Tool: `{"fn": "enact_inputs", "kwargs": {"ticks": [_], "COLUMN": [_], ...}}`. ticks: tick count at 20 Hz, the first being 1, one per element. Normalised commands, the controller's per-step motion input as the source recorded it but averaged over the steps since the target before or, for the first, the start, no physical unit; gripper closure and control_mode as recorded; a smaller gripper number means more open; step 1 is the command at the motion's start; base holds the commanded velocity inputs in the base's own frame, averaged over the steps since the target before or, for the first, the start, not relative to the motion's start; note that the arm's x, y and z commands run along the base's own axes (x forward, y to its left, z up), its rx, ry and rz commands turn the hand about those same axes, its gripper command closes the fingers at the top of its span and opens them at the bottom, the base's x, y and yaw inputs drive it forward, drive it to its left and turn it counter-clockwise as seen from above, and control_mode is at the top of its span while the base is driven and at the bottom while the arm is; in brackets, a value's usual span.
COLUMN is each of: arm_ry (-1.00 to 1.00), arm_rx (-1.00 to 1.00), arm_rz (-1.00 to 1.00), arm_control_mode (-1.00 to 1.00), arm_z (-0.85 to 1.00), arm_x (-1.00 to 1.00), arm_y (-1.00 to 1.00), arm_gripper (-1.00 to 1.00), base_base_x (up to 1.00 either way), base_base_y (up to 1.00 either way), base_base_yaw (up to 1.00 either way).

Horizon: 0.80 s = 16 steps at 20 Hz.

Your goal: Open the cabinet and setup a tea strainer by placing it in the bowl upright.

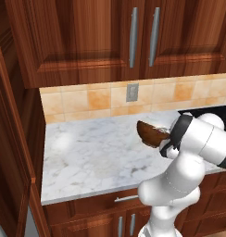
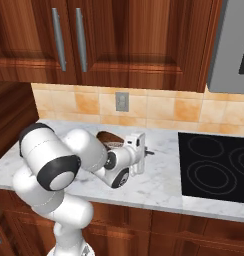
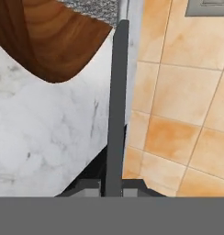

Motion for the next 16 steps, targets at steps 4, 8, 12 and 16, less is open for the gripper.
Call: {"fn": "enact_inputs", "kwargs": {"ticks": [4,8,12,16], "arm_ry": [-0.09,-0.09,-0.09,-0.02], "arm_rx": [-0.02,-0.01,0.00,0.00], "arm_rz": [0.00,0.00,0.00,0.00], "arm_control_mode": [-1.00,-1.00,-1.00,-1.00], "arm_z": [0.00,0.00,0.00,0.00], "arm_x": [0.00,0.00,0.00,0.00], "arm_y": [0.34,0.31,0.21,0.16], "arm_gripper": [-1.00,-1.00,-1.00,-1.00], "base_base_x": [0.00,0.00,0.00,0.00], "base_base_y": [0.00,0.00,0.00,0.00], "base_base_yaw": [0.00,0.00,0.00,0.00]}}
